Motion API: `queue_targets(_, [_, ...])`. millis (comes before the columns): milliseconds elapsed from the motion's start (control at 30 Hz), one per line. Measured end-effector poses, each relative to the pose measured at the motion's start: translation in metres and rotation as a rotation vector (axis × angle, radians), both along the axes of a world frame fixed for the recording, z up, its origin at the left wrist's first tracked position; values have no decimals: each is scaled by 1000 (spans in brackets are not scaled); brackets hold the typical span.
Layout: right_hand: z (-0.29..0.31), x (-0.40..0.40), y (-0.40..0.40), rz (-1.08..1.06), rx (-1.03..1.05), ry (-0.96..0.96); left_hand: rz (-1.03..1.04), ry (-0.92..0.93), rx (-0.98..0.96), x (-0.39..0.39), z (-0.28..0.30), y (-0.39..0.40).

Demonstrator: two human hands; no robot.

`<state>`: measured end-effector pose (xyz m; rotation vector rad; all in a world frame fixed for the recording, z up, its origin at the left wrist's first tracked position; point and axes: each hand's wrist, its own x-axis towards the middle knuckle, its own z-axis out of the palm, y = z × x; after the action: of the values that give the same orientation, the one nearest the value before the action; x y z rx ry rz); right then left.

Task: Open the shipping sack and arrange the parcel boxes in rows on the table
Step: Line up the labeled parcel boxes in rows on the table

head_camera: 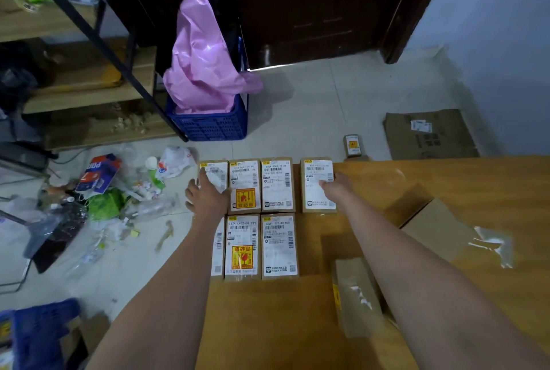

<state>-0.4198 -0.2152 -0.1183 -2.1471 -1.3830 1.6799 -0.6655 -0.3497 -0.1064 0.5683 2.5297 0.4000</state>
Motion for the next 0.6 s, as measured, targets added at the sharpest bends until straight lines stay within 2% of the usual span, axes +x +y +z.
queue_targets(200, [-5, -6, 5, 10, 43, -51, 135, -188, 20, -22, -17, -1])
queue_targets(467, [-26, -10, 6, -20, 4, -35, 110, -203, 14, -25, -22, -3])
queue_targets(600, [-12, -16, -3, -27, 11, -37, 94, -201, 24, -25, -21, -4])
